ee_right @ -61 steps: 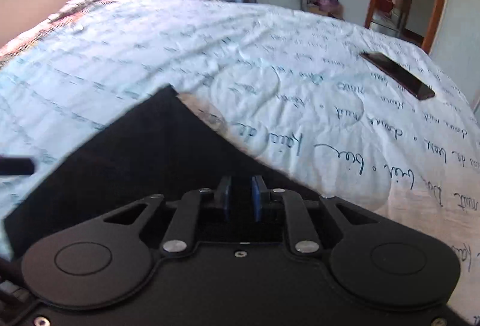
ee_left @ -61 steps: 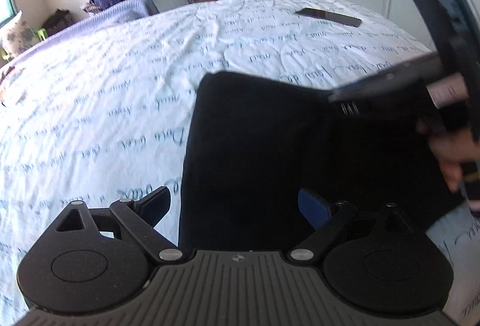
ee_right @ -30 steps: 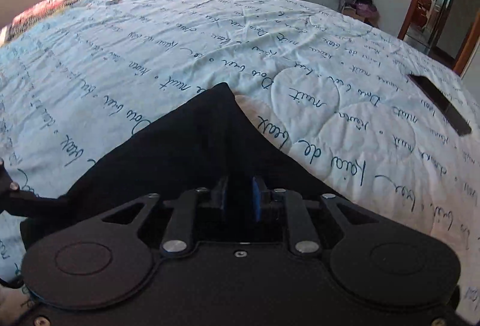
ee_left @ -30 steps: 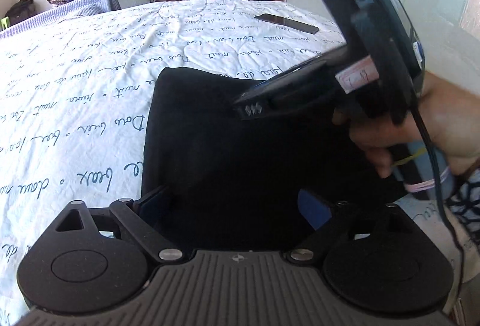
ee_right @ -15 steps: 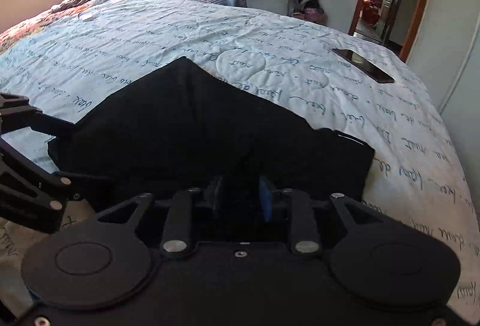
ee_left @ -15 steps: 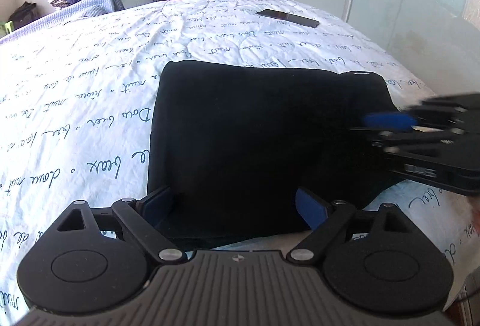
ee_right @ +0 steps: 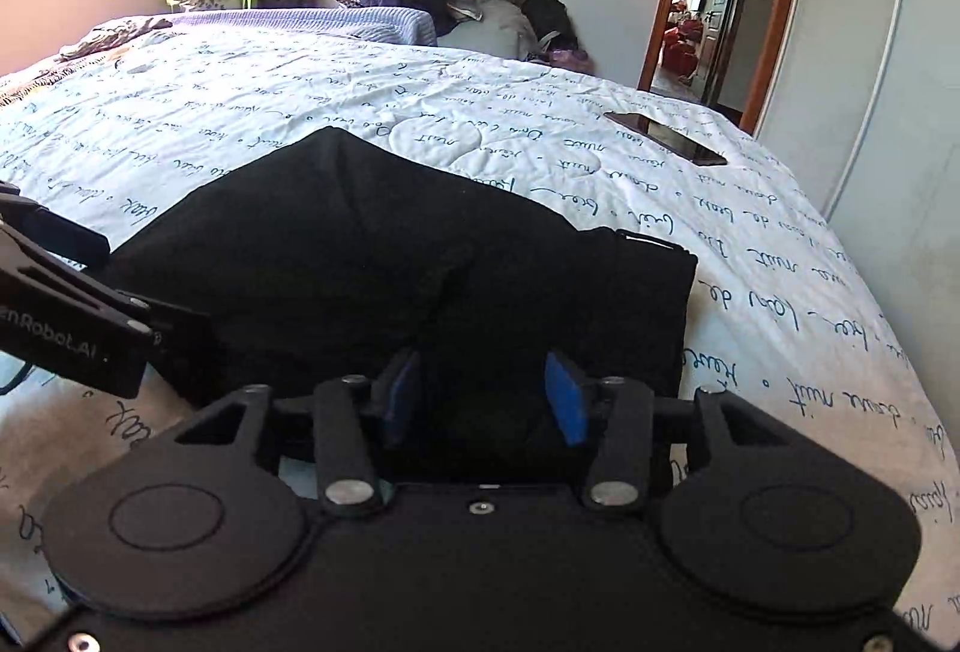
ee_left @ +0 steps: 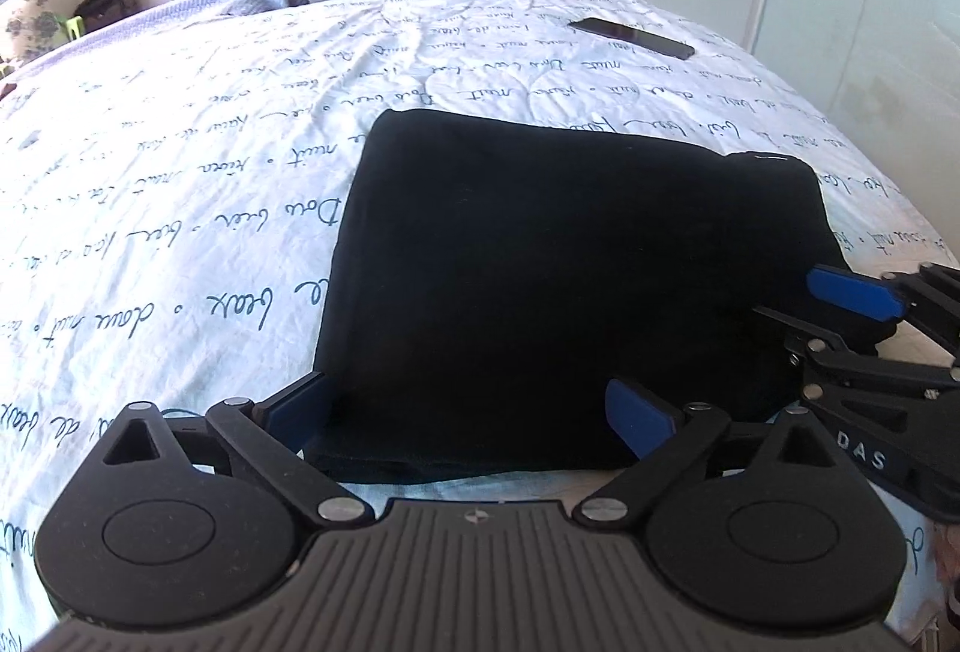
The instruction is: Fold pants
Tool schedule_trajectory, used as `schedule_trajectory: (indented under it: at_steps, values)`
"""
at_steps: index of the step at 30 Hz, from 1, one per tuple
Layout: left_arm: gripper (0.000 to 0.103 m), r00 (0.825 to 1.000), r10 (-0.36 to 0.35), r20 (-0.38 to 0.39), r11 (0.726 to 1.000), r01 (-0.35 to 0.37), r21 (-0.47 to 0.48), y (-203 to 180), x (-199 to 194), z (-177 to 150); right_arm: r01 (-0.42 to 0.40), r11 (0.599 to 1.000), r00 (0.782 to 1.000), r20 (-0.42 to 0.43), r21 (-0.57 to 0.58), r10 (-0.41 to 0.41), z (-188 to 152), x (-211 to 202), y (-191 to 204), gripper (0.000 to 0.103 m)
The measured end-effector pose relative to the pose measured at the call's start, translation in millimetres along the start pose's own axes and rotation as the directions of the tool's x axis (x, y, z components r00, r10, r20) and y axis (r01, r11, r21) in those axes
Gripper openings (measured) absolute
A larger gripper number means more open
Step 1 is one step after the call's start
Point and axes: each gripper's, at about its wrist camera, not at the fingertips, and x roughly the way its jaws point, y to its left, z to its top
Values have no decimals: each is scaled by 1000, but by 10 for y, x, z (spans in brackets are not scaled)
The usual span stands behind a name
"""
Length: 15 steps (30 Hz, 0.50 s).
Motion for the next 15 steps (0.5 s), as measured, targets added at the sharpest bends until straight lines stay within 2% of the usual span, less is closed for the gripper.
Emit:
schedule_trajectory:
  at_steps: [6,15]
  values:
    - [101,999,28,17,1000,-28,-6,-35,-26,-44,11,1000,1000,6,6,-11,-57,-116,-16,56]
    - [101,997,72,40,997,-72,-4,-107,-43,-108,40,998,998,40,54,-43,-90,-244,27,58]
